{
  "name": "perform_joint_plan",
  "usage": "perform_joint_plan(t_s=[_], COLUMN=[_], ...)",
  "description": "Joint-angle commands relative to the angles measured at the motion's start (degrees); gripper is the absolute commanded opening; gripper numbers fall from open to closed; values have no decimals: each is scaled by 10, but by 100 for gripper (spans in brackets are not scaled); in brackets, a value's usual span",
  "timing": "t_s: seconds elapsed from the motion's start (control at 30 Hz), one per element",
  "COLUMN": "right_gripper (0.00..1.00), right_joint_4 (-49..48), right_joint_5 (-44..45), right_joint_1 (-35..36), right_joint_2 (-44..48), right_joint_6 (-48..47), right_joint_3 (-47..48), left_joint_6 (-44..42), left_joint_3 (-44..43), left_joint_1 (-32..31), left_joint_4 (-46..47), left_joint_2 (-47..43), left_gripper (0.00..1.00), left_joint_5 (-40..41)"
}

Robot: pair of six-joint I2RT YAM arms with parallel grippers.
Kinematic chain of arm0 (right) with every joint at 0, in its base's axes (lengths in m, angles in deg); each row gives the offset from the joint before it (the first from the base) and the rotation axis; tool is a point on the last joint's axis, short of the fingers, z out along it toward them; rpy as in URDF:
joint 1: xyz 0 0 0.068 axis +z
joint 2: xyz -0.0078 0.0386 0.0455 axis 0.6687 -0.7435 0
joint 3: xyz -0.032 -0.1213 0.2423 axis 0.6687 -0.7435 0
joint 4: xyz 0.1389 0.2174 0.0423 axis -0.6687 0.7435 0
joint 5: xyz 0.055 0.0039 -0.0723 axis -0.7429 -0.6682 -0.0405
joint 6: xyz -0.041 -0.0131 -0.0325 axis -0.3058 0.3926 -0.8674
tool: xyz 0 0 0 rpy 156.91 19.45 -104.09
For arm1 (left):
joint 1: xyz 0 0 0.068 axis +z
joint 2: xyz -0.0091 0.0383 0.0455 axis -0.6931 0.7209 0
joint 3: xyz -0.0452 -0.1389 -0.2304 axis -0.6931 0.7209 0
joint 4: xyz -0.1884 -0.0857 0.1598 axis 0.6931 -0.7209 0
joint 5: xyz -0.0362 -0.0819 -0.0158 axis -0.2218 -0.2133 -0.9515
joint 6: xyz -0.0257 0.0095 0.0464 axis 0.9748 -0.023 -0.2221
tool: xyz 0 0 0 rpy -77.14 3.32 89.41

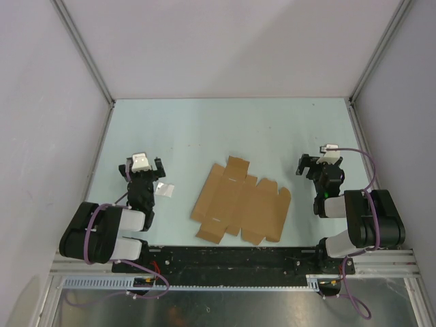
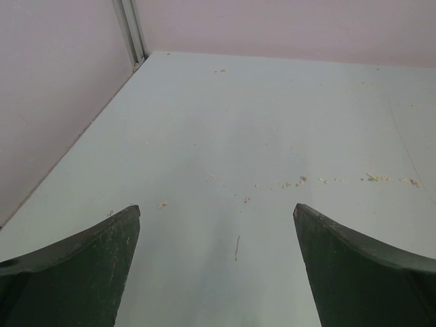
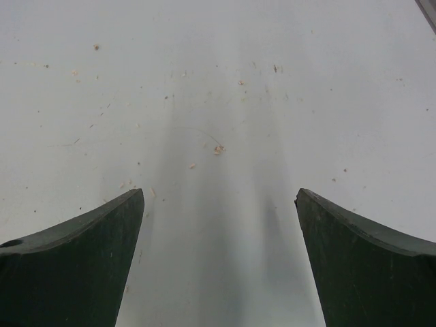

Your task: Fold the paper box

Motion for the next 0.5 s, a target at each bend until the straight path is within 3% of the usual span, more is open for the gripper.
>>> perform_joint_plan(t_s=[0.0, 0.47], right_gripper=[100, 100], right_joint_4=[-17, -19], right_joint_5=[4, -25], right_joint_1=[0, -24], right_joint_2=[-3, -2], right_joint_6=[-1, 7], right_joint_3=[12, 10], left_joint_6=[-3, 0], left_joint_3=[-14, -16], left_joint_1=[4, 8], left_joint_4=[12, 7], left_joint_2=[0, 0], left_gripper=[100, 99], left_joint_5=[-10, -17])
